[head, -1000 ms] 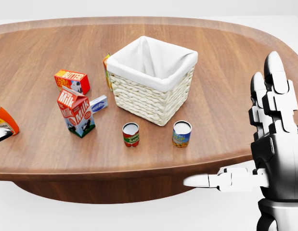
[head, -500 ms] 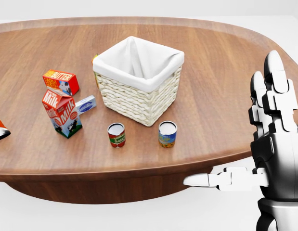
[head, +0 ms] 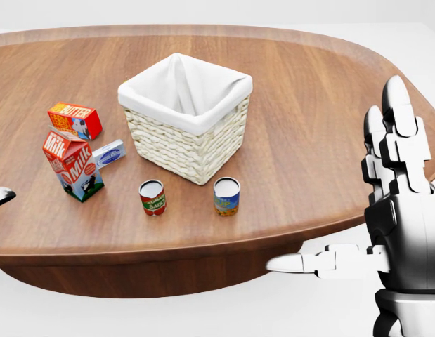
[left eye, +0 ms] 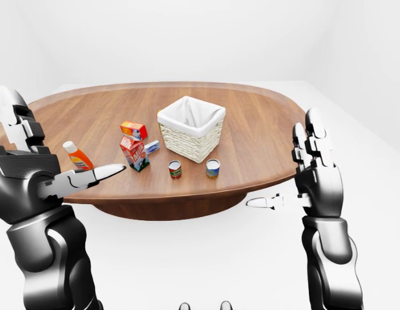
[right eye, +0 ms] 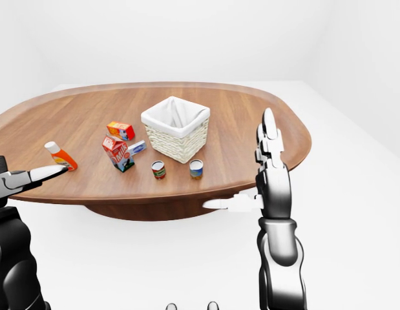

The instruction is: Pick up the alphabet soup, and put it in the basket.

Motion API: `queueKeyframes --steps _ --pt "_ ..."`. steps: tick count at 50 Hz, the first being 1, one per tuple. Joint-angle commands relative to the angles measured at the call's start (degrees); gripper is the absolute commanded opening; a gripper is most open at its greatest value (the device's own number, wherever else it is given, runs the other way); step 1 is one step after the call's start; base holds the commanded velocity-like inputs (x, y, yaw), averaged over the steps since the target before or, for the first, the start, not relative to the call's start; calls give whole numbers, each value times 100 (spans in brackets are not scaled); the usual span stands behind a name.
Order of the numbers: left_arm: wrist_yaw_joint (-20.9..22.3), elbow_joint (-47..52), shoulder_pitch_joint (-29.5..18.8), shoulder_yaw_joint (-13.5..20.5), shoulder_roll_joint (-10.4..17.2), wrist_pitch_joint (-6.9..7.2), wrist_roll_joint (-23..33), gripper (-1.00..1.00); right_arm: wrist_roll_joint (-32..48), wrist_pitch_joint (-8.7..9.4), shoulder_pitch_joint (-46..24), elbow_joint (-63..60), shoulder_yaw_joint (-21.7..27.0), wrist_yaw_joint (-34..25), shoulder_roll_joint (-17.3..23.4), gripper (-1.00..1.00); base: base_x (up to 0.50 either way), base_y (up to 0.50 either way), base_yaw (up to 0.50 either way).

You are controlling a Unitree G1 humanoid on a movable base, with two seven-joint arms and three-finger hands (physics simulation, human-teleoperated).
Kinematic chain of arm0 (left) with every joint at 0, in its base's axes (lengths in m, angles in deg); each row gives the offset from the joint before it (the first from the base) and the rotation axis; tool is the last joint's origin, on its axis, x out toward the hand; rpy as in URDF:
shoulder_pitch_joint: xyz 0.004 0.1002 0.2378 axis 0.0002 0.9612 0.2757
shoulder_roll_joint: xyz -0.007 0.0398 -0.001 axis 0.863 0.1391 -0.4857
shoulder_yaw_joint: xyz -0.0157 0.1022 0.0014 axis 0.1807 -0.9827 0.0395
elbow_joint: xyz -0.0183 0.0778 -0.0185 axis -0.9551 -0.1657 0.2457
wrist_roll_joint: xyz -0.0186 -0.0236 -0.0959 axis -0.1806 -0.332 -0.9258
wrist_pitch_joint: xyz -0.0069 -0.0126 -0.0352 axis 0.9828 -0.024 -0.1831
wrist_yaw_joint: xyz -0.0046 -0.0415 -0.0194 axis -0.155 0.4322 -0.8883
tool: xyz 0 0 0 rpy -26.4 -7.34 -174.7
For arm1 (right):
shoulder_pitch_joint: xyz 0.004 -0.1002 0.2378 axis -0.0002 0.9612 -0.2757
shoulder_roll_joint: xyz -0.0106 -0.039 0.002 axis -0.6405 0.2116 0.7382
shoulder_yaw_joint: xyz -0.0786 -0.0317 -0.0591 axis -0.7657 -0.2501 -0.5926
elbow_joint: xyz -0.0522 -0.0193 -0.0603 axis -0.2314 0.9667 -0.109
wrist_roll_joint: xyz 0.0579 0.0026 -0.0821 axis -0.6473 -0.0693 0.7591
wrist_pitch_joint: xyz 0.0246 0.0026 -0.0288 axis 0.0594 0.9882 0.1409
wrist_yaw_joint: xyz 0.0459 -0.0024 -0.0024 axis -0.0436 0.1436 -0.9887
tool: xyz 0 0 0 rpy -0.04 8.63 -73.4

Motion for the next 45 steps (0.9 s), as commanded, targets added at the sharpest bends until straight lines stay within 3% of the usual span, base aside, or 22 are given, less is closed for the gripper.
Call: queueKeyframes --steps 1,34,45 --pt "7 18 5 17 2 0 -1 100 165 0 24 60 -103 -8 -14 100 0 0 0" --pt "-18 32 -22 14 6 0 9 100 37 0 -33 -50 -90 -90 -16 100 0 0 0" --pt "-3 25 6 14 -2 0 12 100 39 0 -12 -65 -103 -91 -18 100 23 0 0"
